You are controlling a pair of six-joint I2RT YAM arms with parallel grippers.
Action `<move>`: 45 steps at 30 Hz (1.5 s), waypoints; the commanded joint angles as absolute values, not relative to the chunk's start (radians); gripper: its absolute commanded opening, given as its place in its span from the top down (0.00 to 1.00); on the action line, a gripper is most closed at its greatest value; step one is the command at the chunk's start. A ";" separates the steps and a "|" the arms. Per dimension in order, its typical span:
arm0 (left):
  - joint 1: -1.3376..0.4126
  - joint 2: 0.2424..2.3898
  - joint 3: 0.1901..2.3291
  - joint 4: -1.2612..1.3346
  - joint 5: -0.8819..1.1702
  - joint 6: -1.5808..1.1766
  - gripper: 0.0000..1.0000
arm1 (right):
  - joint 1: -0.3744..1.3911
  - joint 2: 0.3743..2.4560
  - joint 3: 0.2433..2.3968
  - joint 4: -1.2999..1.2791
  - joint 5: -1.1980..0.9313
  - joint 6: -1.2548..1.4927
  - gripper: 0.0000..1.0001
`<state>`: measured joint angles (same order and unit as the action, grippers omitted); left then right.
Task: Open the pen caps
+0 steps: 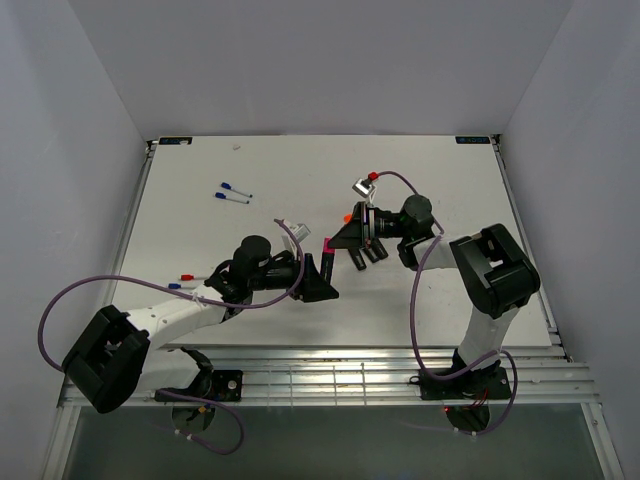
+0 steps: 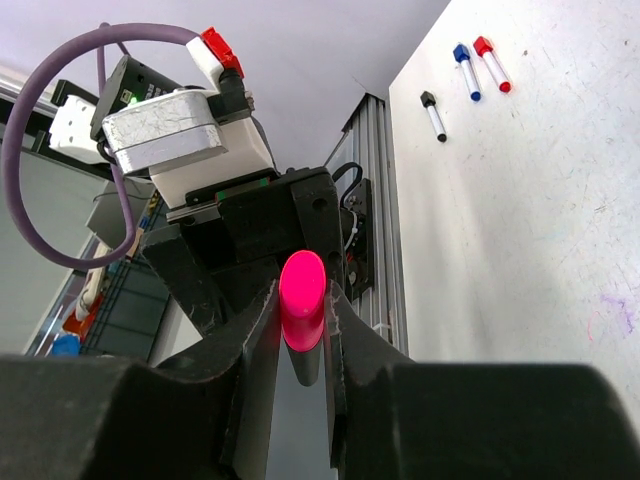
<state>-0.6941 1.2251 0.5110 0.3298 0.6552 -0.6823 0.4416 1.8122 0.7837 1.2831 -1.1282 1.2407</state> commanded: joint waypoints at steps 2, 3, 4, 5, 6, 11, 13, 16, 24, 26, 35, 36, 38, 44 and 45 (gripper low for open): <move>-0.692 1.200 0.512 0.360 0.632 -0.693 0.35 | 0.446 1.764 0.773 1.325 -1.127 1.216 0.92; -0.692 1.200 0.514 0.365 0.626 -0.695 0.35 | 0.446 1.763 0.766 1.336 -1.131 1.219 0.92; -0.689 1.200 0.517 0.368 0.618 -0.701 0.35 | 0.446 1.760 0.759 1.341 -1.132 1.223 0.92; -0.687 1.201 0.518 0.374 0.612 -0.703 0.35 | 0.446 1.755 0.747 1.347 -1.134 1.226 0.92; -0.686 1.201 0.518 0.379 0.606 -0.706 0.35 | 0.446 1.752 0.741 1.350 -1.135 1.226 0.92; -0.677 1.219 0.522 0.408 0.620 -0.726 0.39 | 0.451 1.749 0.718 1.362 -1.137 1.226 0.92; -0.675 1.224 0.520 0.417 0.632 -0.739 0.41 | 0.456 1.752 0.712 1.367 -1.135 1.224 0.92; -0.675 1.235 0.518 0.439 0.647 -0.755 0.47 | 0.459 1.766 0.716 1.379 -1.135 1.233 0.92; -0.673 1.247 0.515 0.439 0.647 -0.758 0.91 | 0.460 1.766 0.756 1.300 -1.123 1.206 0.92; -0.673 1.256 0.517 0.408 0.609 -0.753 1.00 | 0.462 1.738 0.768 1.202 -1.109 1.108 0.92; -0.678 1.316 0.606 0.198 0.347 -0.704 1.00 | 0.489 1.614 0.917 0.297 -0.743 0.582 0.92; -0.686 1.321 0.620 0.172 0.259 -0.701 1.00 | 0.501 1.608 0.948 0.247 -0.630 0.549 0.92; -0.715 1.333 0.656 0.100 0.114 -0.693 1.00 | 0.524 1.600 0.972 0.154 -0.490 0.543 0.92; -0.793 1.316 0.664 0.052 -0.129 -0.710 1.00 | 0.595 1.635 1.069 0.002 -0.231 0.578 0.92; -0.799 1.312 0.661 0.048 -0.165 -0.727 1.00 | 0.603 1.649 1.080 -0.005 -0.210 0.577 0.92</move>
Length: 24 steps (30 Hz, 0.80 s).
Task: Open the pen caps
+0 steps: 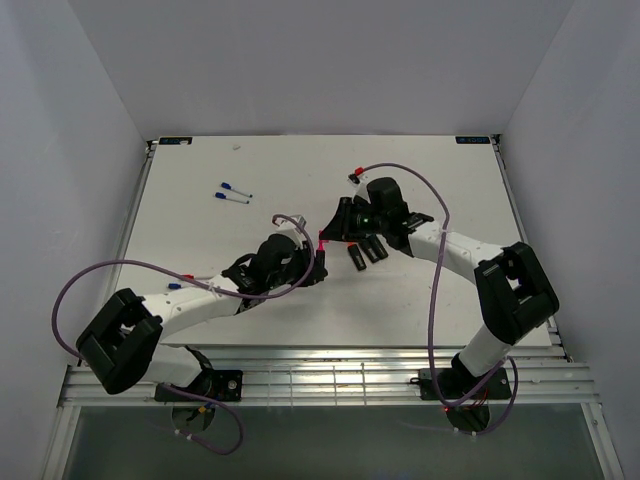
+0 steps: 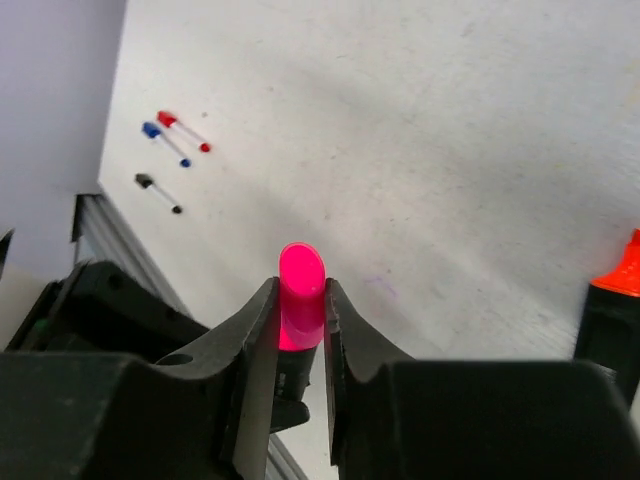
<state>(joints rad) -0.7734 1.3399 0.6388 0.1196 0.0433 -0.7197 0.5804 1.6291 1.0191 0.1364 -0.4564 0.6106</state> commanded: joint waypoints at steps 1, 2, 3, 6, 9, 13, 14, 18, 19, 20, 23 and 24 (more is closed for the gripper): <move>-0.807 1.307 0.658 0.040 -0.190 -0.736 1.00 | 0.610 1.657 1.107 -0.043 -0.187 0.577 0.92; -0.811 1.302 0.660 0.035 -0.210 -0.744 1.00 | 0.624 1.663 1.120 -0.073 -0.137 0.572 0.92; -0.818 1.301 0.660 0.032 -0.219 -0.745 1.00 | 0.632 1.667 1.129 -0.078 -0.121 0.563 0.92; -0.818 1.292 0.653 0.057 -0.177 -0.743 1.00 | 0.637 1.667 1.114 -0.035 -0.117 0.546 0.92; -0.816 1.293 0.658 0.040 -0.149 -0.730 1.00 | 0.617 1.684 1.132 -0.035 -0.168 0.514 0.92; -0.818 1.318 0.657 0.005 -0.127 -0.735 1.00 | 0.574 1.775 1.218 -0.081 -0.244 0.422 0.92; -0.818 1.327 0.655 0.008 -0.091 -0.748 1.00 | 0.557 1.790 1.235 -0.092 -0.247 0.408 0.92; -0.816 1.390 0.640 0.092 0.035 -0.814 1.00 | 0.519 1.906 1.360 -0.169 -0.301 0.322 0.92; -0.818 1.403 0.635 0.148 0.054 -0.831 1.00 | 0.514 1.925 1.380 -0.178 -0.311 0.302 0.92; -0.816 1.434 0.634 0.172 0.070 -0.848 1.00 | 0.502 1.940 1.396 -0.186 -0.324 0.290 0.92; -0.816 1.483 0.634 0.268 0.103 -0.887 1.00 | 0.482 1.997 1.463 -0.208 -0.383 0.238 0.92; -0.815 1.512 0.635 0.312 0.115 -0.899 1.00 | 0.479 2.019 1.476 -0.210 -0.396 0.229 0.92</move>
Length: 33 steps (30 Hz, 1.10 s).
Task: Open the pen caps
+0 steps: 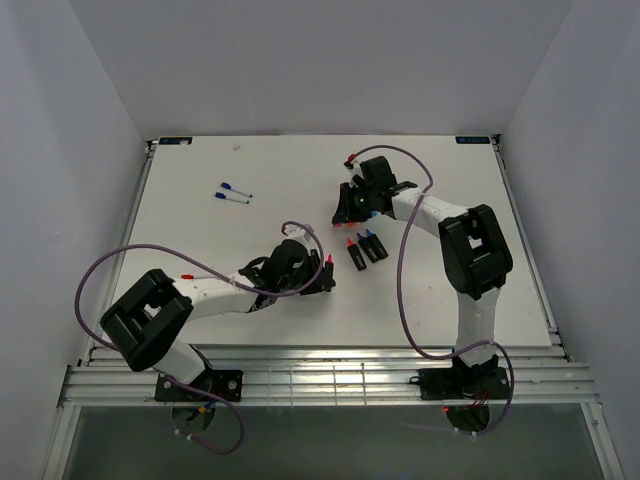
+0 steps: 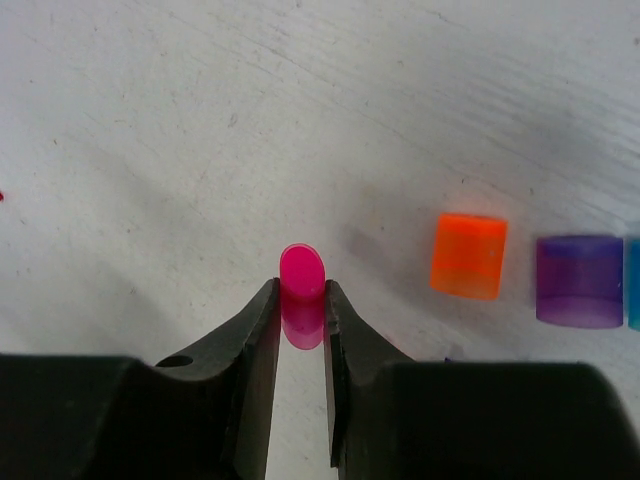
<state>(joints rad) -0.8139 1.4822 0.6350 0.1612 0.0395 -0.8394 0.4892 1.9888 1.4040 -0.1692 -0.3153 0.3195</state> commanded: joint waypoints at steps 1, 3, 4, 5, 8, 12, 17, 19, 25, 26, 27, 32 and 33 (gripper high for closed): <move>-0.813 1.526 0.638 0.330 0.121 -0.907 1.00 | 0.476 2.028 1.502 -0.218 -0.408 0.209 0.91; -0.811 1.567 0.656 0.365 0.123 -0.914 1.00 | 0.469 2.057 1.529 -0.247 -0.429 0.190 0.89; -0.811 1.581 0.663 0.376 0.126 -0.925 1.00 | 0.469 2.066 1.549 -0.252 -0.436 0.175 0.88; -0.808 1.597 0.670 0.386 0.127 -0.930 1.00 | 0.466 2.075 1.560 -0.258 -0.443 0.169 0.88; -0.799 1.664 0.713 0.399 0.144 -0.951 1.00 | 0.463 2.100 1.581 -0.281 -0.437 0.153 0.86; -0.788 1.732 0.758 0.397 0.150 -0.985 1.00 | 0.462 2.123 1.600 -0.298 -0.422 0.146 0.83; -0.787 1.752 0.775 0.381 0.101 -0.997 1.00 | 0.463 2.143 1.621 -0.325 -0.400 0.132 0.78; -0.785 1.753 0.773 0.364 0.089 -1.011 1.00 | 0.462 2.151 1.628 -0.327 -0.394 0.126 0.77; -0.779 1.786 0.782 0.344 0.087 -1.035 0.86 | 0.463 2.183 1.657 -0.350 -0.370 0.115 0.67; -0.779 1.787 0.782 0.341 0.086 -1.037 0.84 | 0.462 2.183 1.655 -0.350 -0.358 0.114 0.66; -0.776 1.789 0.784 0.338 0.083 -1.037 0.81 | 0.462 2.183 1.655 -0.350 -0.354 0.114 0.65; -0.753 1.801 0.781 0.333 0.086 -1.042 0.63 | 0.462 2.192 1.663 -0.362 -0.324 0.101 0.57; -0.749 1.802 0.781 0.333 0.087 -1.040 0.62 | 0.462 2.194 1.667 -0.362 -0.324 0.098 0.54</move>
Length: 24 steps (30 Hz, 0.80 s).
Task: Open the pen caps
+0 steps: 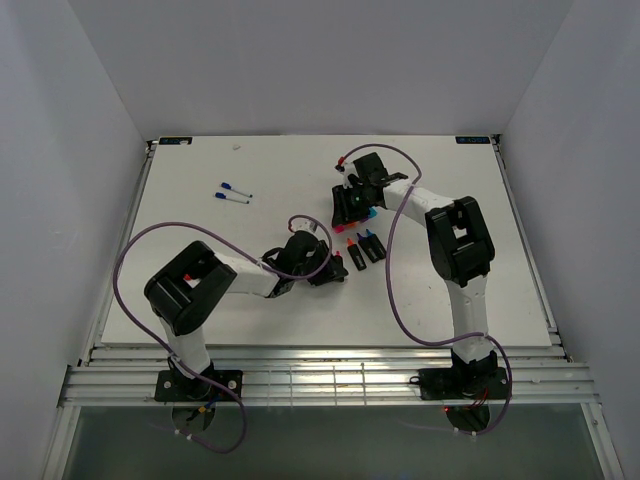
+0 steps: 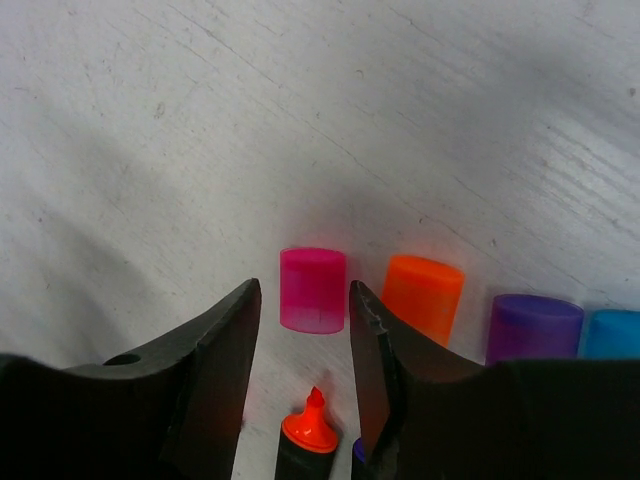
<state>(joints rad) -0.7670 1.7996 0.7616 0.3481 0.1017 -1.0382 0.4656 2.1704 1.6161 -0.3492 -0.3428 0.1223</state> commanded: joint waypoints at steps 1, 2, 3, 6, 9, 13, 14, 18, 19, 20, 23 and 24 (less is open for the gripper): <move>-0.746 1.802 0.781 0.333 0.086 -1.040 0.60 | 0.462 2.195 1.672 -0.364 -0.324 0.097 0.52; -0.742 1.801 0.781 0.333 0.086 -1.039 0.56 | 0.463 2.195 1.674 -0.364 -0.324 0.095 0.51; -0.739 1.798 0.779 0.333 0.084 -1.035 0.54 | 0.463 2.195 1.681 -0.365 -0.322 0.092 0.49; -0.736 1.779 0.775 0.334 0.072 -1.020 0.46 | 0.462 2.184 1.681 -0.365 -0.319 0.084 0.48; -0.729 1.753 0.765 0.334 0.071 -1.006 0.40 | 0.465 2.146 1.667 -0.336 -0.318 0.083 0.42; -0.724 1.706 0.759 0.325 0.060 -0.974 0.36 | 0.466 2.080 1.648 -0.307 -0.318 0.087 0.35; -0.724 1.694 0.756 0.319 0.057 -0.966 0.35 | 0.468 2.065 1.646 -0.305 -0.313 0.089 0.34; -0.716 1.593 0.750 0.229 -0.010 -0.946 0.32 | 0.480 1.950 1.628 -0.308 -0.269 0.106 0.33; -0.712 1.568 0.750 0.203 -0.038 -0.940 0.32 | 0.491 1.928 1.605 -0.307 -0.253 0.112 0.33; -0.694 1.546 0.750 0.142 -0.057 -0.937 0.32 | 0.495 1.884 1.592 -0.305 -0.252 0.112 0.33; -0.608 1.479 0.761 0.040 -0.098 -0.905 0.32 | 0.518 1.806 1.528 -0.291 -0.247 0.124 0.32; -0.577 1.468 0.776 0.019 -0.094 -0.897 0.32 | 0.523 1.790 1.510 -0.287 -0.241 0.129 0.32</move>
<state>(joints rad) -0.6716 1.5402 0.7567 0.1566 -0.0193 -0.9424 0.4957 1.8668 1.5574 -0.3183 -0.2619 0.1108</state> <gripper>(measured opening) 0.677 0.680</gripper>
